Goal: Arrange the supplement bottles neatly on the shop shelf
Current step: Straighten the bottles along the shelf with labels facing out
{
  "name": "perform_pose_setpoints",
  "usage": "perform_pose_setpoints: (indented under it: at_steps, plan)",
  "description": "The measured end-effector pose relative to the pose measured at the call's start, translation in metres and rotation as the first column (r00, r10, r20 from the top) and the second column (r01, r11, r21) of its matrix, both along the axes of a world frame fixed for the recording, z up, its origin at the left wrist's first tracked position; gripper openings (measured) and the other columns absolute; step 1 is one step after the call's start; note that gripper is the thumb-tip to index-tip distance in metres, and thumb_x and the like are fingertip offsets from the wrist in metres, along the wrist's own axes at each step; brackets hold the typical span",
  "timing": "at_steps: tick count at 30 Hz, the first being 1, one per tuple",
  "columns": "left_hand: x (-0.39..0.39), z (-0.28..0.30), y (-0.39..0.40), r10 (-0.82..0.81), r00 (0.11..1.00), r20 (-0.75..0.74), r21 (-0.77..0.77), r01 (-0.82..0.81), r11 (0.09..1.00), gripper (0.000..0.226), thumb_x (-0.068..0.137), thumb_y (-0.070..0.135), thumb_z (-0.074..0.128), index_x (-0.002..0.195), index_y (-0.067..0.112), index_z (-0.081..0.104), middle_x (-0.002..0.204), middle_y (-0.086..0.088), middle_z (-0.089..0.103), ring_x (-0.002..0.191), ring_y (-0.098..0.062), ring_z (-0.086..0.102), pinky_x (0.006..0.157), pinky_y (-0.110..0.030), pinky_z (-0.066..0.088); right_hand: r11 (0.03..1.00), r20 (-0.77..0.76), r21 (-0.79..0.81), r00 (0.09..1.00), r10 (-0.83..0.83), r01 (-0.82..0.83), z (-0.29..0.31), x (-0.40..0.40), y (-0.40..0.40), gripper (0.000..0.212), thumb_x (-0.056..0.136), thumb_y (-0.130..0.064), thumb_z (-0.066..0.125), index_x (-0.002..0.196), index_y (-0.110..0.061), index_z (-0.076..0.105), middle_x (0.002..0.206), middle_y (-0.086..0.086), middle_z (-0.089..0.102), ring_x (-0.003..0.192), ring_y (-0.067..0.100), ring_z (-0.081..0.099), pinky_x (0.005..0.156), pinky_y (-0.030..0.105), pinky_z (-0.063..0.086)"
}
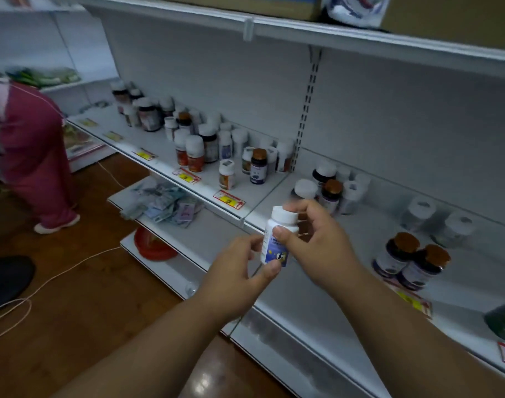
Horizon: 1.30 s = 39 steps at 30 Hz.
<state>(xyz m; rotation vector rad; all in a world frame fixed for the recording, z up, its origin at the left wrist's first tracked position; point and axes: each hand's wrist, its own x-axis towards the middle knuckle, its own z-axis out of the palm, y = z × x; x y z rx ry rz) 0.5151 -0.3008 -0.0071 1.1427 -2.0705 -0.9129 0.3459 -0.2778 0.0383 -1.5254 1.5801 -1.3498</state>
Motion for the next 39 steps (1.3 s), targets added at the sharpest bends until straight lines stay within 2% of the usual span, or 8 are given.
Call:
perform_pose_setpoints:
  at_steps: [5, 13, 19, 26, 31, 34, 37, 39]
  plan:
    - [0.108, -0.002, -0.076, 0.065, 0.997, 0.040, -0.041, -0.064, 0.997, 0.068, 0.075, 0.075, 0.042, 0.128, 0.035, 0.050, 0.108, 0.022, 0.050, 0.100, 0.007, 0.047, 0.079, -0.022, 0.042, 0.999, 0.033, -0.007, 0.998, 0.049, -0.049, -0.004, 0.103, -0.086, 0.029, 0.071, -0.044, 0.071, 0.098, -0.041, 0.058, 0.089, -0.011, 0.069, 0.080, 0.010, 0.067, 0.071, 0.040, 0.059]
    - [0.250, 0.012, -0.199, 0.131, 0.985, 0.116, -0.052, -0.125, 0.991, 0.070, 0.076, 0.079, 0.041, 0.130, 0.035, 0.048, 0.115, 0.017, 0.053, 0.099, 0.003, 0.051, 0.083, -0.028, 0.051, 0.995, 0.034, 0.008, 0.994, 0.099, -0.100, 0.004, 0.236, -0.213, 0.030, 0.072, -0.042, 0.071, 0.098, -0.041, 0.057, 0.091, -0.013, 0.069, 0.079, 0.008, 0.067, 0.068, 0.031, 0.058]
    - [0.270, -0.004, -0.290, 0.124, 0.987, 0.101, -0.038, -0.121, 0.992, 0.055, 0.076, 0.076, 0.043, 0.123, 0.048, 0.045, 0.112, 0.026, 0.049, 0.104, 0.011, 0.046, 0.079, -0.017, 0.044, 0.995, -0.001, 0.014, 0.995, 0.102, -0.102, -0.009, 0.262, -0.308, 0.030, 0.070, -0.046, 0.070, 0.097, -0.040, 0.056, 0.091, -0.017, 0.068, 0.081, 0.004, 0.067, 0.069, 0.026, 0.057]
    - [0.292, -0.002, -0.407, 0.110, 0.960, 0.257, -0.091, -0.089, 0.992, 0.064, 0.081, 0.068, 0.049, 0.133, 0.031, 0.047, 0.121, 0.010, 0.055, 0.108, -0.005, 0.051, 0.091, -0.030, 0.047, 0.995, 0.007, 0.051, 0.996, 0.090, -0.091, -0.020, 0.270, -0.425, 0.030, 0.075, -0.035, 0.075, 0.098, -0.039, 0.057, 0.091, -0.017, 0.068, 0.080, 0.002, 0.066, 0.067, 0.021, 0.055]
    - [0.293, -0.011, -0.481, 0.081, 0.956, 0.281, -0.122, -0.049, 0.991, 0.058, 0.082, 0.065, 0.053, 0.130, 0.033, 0.048, 0.117, 0.011, 0.056, 0.105, -0.004, 0.051, 0.087, -0.023, 0.044, 0.997, -0.112, 0.060, 0.993, -0.049, 0.056, -0.023, 0.279, -0.489, 0.037, 0.077, -0.026, 0.075, 0.097, -0.040, 0.047, 0.091, -0.015, 0.063, 0.082, 0.000, 0.062, 0.070, 0.018, 0.049]
    - [0.291, -0.028, -0.522, 0.005, 0.943, 0.332, -0.152, 0.048, 0.987, 0.062, 0.082, 0.063, 0.057, 0.132, 0.028, 0.048, 0.121, 0.006, 0.054, 0.111, -0.010, 0.050, 0.088, -0.020, 0.038, 0.982, -0.187, 0.093, 0.972, -0.143, 0.162, -0.034, 0.287, -0.513, 0.046, 0.077, -0.030, 0.075, 0.106, -0.045, 0.043, 0.099, -0.019, 0.057, 0.087, 0.002, 0.058, 0.070, 0.012, 0.041]
    - [0.288, -0.041, -0.567, -0.100, 0.906, 0.410, -0.172, 0.185, 0.968, 0.069, 0.082, 0.059, 0.058, 0.135, 0.017, 0.047, 0.130, -0.005, 0.052, 0.120, -0.021, 0.047, 0.099, -0.029, 0.037, 0.953, -0.263, 0.166, 0.943, -0.203, 0.252, -0.049, 0.298, -0.535, 0.056, 0.082, -0.029, 0.071, 0.131, -0.033, 0.043, 0.128, -0.007, 0.051, 0.111, 0.012, 0.052, 0.086, 0.023, 0.040]
    - [0.285, -0.045, -0.590, -0.194, 0.862, 0.468, -0.203, 0.319, 0.926, 0.057, 0.079, 0.058, 0.055, 0.119, 0.018, 0.055, 0.116, -0.004, 0.056, 0.110, -0.024, 0.051, 0.092, -0.032, 0.040, 0.926, -0.281, 0.204, 0.925, -0.256, 0.318, -0.058, 0.307, -0.545, 0.056, 0.083, -0.026, 0.069, 0.134, -0.026, 0.045, 0.127, -0.005, 0.050, 0.115, 0.016, 0.052, 0.090, 0.025, 0.039]
